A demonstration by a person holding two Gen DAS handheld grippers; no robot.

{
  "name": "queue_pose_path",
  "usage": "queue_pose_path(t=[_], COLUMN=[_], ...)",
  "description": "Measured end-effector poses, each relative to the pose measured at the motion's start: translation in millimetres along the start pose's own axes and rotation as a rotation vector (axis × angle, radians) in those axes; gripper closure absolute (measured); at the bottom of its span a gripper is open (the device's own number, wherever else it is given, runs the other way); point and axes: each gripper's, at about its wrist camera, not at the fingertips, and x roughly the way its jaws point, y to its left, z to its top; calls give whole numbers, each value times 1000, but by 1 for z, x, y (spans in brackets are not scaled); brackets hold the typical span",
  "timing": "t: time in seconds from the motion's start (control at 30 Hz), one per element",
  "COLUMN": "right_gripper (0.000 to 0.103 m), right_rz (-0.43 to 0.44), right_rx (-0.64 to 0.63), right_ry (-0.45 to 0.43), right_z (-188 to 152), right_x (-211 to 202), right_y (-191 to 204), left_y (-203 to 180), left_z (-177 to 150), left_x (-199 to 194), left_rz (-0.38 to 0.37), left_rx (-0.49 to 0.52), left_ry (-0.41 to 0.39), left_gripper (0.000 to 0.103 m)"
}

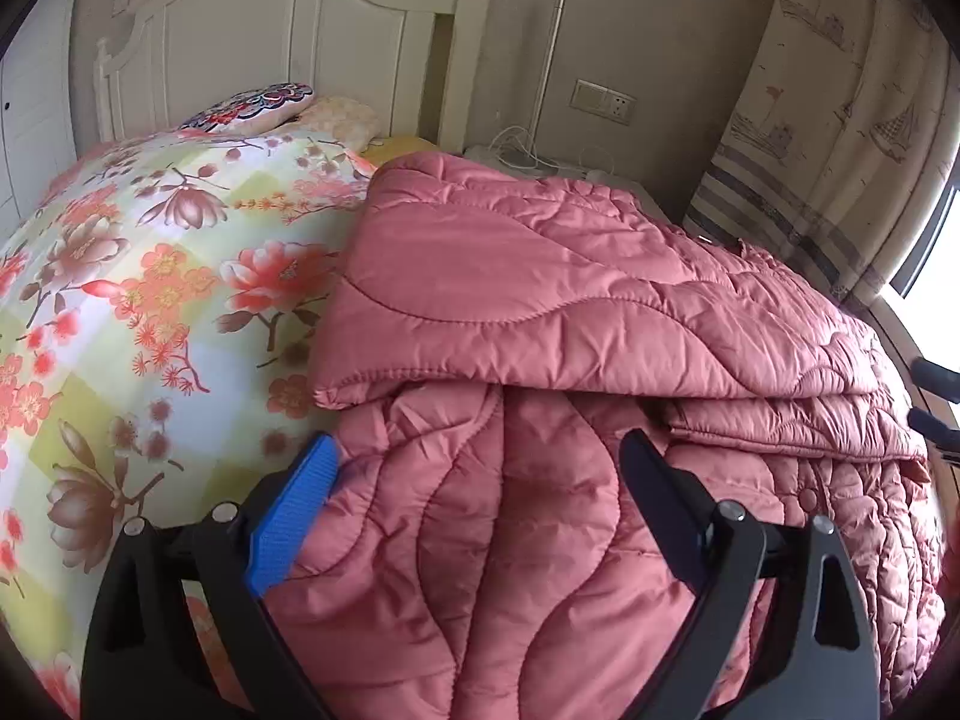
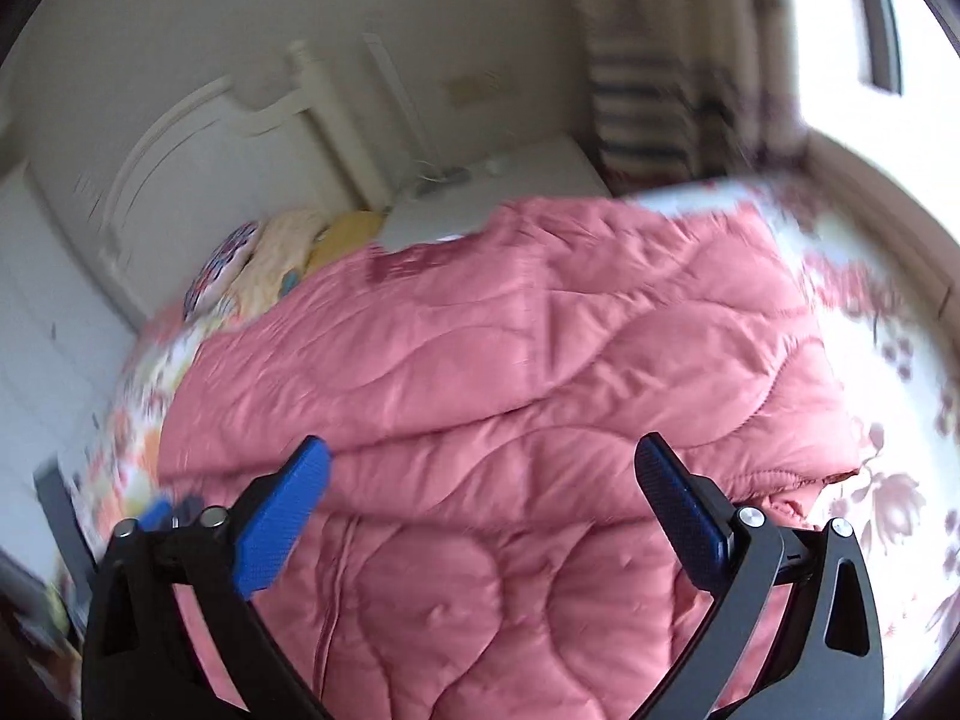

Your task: Fold large clothes

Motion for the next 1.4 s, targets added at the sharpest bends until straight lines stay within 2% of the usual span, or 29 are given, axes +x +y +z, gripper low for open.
queue_pose_path(t=[0.03,0.13,0.2,0.27,0.33,0.4,0.43,0.53,0.67,0.77,0.83,0.9,0.97,1.0,1.03,1.07,1.1,1.2,1.27,1.33,1.37,1.4], right_gripper=[18,19,19,26,60,80,84,86,86,91,91,90,85,64,8,9,5,6,20,49,54,68], right_rz=[12,55,43,40,18,24,26,21,47,-9,-9,-42,-31,-8,39,76,74,30,-4,-28,-43,-50], right_rx=[21,38,7,-29,-43,-29,-31,-60,11,58,70,-4,-36,-36,-21,-4,3,-39,-64,-82,-90,-88], right_ry=[23,82,93,87,61,-1,-41,-128,-97,-150,-127,-95,-63,-39,-36,-66,-75,-14,38,53,28,5], right_z=[6,17,21,22,23,19,15,3,-2,-2,-1,2,6,6,7,6,6,10,10,4,0,-1], right_x=[10,37,49,59,56,41,31,3,-3,-13,-12,-7,-1,2,4,3,5,29,46,55,53,49], right_y=[-5,-4,4,16,23,27,30,34,11,-5,-12,-3,10,13,15,13,14,22,24,24,23,21], left_y=[0,4,6,9,14,19,23,30,34,34,33,33,32,31,31,31,31,30,29,28,27,27], left_z=[0,0,0,0,0,0,0,0,0,0,1,1,0,0,0,0,0,-1,0,0,0,0], left_x=[-1,-2,-2,-2,-4,-6,-8,-12,-11,-13,-13,-11,-10,-10,-10,-10,-11,-9,-7,-6,-5,-5], left_rz=[-2,-2,-4,-7,-8,-4,-4,2,-6,-1,-1,-2,-1,0,1,2,4,9,12,14,19,25], left_rx=[-5,-25,-38,-53,-75,-102,-120,-159,-179,-171,-169,-169,-165,-163,-163,-163,-164,-162,-156,-150,-147,-145], left_ry=[-1,-4,-4,-6,-12,-25,-35,-52,-47,-58,-58,-50,-44,-43,-44,-46,-47,-39,-30,-27,-24,-20], left_gripper=[7,6,6,6,6,5,5,6,6,5,5,5,5,5,5,5,5,5,4,4,3,3])
